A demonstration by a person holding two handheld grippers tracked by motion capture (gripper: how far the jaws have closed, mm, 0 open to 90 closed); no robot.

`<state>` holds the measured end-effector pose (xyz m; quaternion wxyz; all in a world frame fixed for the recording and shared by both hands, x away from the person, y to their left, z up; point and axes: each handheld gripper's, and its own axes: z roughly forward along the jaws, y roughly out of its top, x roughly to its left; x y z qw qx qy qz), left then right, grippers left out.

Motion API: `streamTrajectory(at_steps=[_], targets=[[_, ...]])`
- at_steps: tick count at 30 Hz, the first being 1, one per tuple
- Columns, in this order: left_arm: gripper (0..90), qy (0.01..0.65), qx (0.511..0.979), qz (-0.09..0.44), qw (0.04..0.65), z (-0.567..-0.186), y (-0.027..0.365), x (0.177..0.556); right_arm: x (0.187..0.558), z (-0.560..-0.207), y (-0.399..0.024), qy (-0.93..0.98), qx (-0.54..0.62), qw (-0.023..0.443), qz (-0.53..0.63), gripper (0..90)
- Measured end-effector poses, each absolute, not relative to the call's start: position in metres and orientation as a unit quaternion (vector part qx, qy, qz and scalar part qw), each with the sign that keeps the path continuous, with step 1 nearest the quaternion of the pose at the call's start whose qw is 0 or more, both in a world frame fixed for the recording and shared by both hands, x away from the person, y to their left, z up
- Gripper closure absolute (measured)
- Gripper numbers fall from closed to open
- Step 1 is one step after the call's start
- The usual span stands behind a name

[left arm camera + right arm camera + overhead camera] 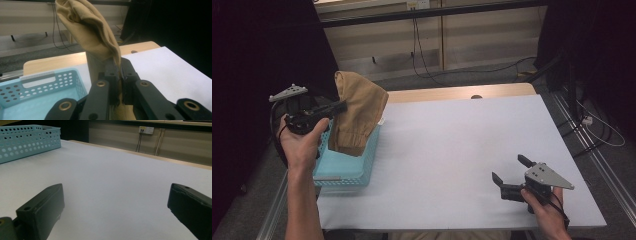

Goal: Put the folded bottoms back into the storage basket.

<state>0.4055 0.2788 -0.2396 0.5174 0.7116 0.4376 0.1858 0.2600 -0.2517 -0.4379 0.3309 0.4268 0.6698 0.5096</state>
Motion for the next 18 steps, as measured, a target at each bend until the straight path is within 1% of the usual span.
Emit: streamTrajectory(at_steps=[11, 18], targets=[[86.3, 0.461, 0.695, 0.186, 0.520, -0.240, 0.304, 0.404, 0.260, -0.438, -0.252, 0.669, 0.427, 0.331, 0.510, 0.7], [86.3, 0.473, 0.687, 0.191, 0.517, -0.242, 0.312, 0.405, 0.260, -0.438, -0.252, 0.670, 0.426, 0.331, 0.510, 0.7]])
